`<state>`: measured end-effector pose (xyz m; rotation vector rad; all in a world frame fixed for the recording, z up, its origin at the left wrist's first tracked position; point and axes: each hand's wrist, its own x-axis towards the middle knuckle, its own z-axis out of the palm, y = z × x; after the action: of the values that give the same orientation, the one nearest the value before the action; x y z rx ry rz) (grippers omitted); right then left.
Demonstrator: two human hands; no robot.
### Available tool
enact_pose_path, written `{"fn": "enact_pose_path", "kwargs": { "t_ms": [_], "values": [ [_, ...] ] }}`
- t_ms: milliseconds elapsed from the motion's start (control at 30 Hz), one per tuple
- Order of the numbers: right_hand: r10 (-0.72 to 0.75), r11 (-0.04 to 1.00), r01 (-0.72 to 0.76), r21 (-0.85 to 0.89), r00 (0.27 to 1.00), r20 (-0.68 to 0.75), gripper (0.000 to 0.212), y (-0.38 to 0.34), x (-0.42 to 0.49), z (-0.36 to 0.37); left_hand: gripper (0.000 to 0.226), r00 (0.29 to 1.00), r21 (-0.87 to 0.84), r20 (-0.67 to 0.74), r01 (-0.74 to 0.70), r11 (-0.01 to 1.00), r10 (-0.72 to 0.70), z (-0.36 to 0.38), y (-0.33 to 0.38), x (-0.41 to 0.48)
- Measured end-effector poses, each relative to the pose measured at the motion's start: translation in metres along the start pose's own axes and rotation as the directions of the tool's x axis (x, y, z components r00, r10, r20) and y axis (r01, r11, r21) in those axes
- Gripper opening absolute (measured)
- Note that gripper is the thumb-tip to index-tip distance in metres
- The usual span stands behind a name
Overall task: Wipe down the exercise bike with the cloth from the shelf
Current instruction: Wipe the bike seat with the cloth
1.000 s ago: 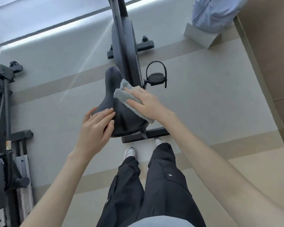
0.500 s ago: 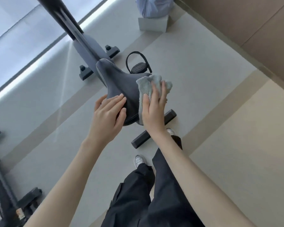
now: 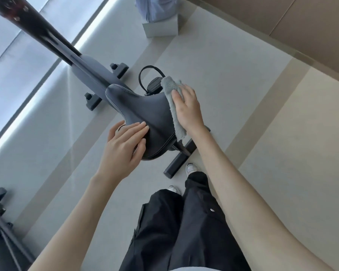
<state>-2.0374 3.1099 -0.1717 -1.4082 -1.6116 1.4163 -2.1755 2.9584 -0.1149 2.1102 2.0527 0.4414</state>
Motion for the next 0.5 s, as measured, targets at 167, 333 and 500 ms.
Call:
{"fn": "enact_pose_path", "kwargs": {
  "t_ms": [167, 333, 500],
  "values": [
    [0.021, 1.000, -0.023, -0.014, 0.993, -0.112, 0.038, -0.003, -0.007, 0.006, 0.033, 0.995, -0.062, 0.017, -0.100, 0.993, 0.102, -0.004, -0.017, 0.002],
    [0.003, 0.997, -0.029, -0.071, 0.941, -0.339, 0.039, -0.005, -0.033, 0.024, 0.032, 0.956, -0.130, 0.033, -0.285, 0.950, 0.291, -0.005, -0.043, 0.009],
    [-0.052, 0.992, -0.018, -0.122, 0.833, -0.550, 0.047, -0.008, -0.089, 0.076, 0.036, 0.913, -0.181, 0.072, -0.383, 0.906, 0.401, -0.005, -0.060, 0.012]
  ]
}}
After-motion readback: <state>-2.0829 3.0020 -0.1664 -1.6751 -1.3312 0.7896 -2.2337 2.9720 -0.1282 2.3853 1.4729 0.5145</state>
